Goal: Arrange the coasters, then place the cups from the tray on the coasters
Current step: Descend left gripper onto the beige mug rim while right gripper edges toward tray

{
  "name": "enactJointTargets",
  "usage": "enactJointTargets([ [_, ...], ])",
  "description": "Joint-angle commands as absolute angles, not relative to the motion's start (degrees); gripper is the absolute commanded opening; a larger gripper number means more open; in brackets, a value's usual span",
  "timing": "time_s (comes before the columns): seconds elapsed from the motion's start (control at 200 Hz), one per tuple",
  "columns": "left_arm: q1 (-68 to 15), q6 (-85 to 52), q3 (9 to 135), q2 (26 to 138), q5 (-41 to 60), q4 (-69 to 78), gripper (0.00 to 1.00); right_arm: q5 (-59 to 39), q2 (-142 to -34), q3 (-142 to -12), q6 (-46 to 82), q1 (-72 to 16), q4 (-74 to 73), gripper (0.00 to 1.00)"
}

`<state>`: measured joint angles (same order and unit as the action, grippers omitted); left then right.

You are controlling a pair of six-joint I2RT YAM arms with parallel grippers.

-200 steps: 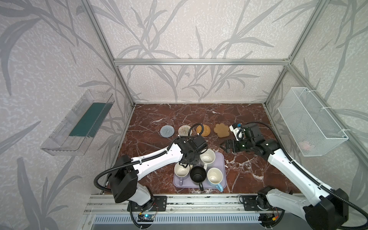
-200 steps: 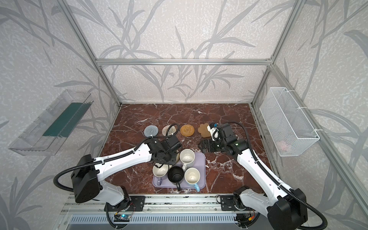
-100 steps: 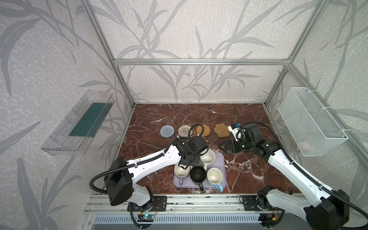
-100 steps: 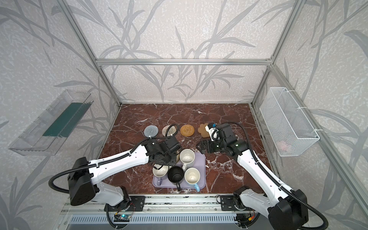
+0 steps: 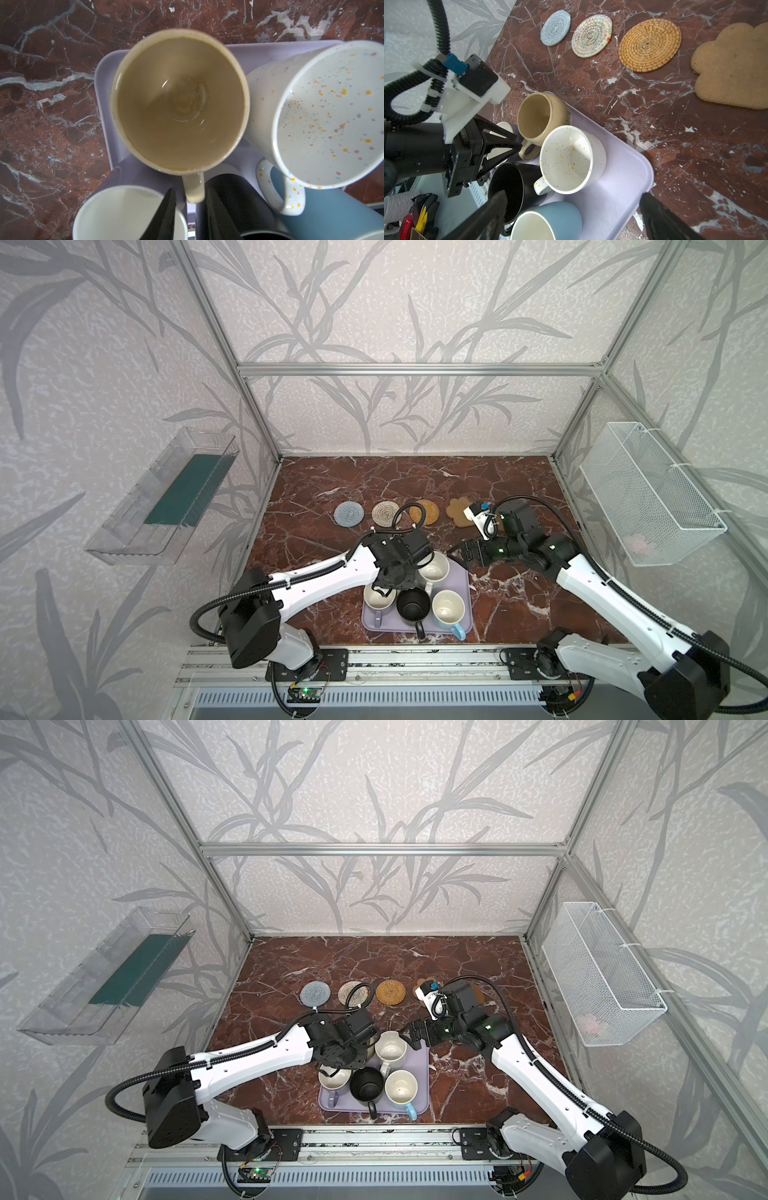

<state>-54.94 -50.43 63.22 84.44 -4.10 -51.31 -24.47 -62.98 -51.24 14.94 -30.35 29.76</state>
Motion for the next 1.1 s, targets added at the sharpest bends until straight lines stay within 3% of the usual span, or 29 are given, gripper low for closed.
enactJointTargets([
  [0.0, -54.58, -51.35, 63.11, 85.29, -2.99, -50.23, 0.29, -24.09, -63.46, -52.46, 14.13, -30.72, 29.76, 0.99],
  [1.095, -53.84, -49.53, 66.35, 93.42, -9.63, -52.58, 0.29, -22.24, -63.09, -52.64, 14.87, -31.38, 30.64, 0.99],
])
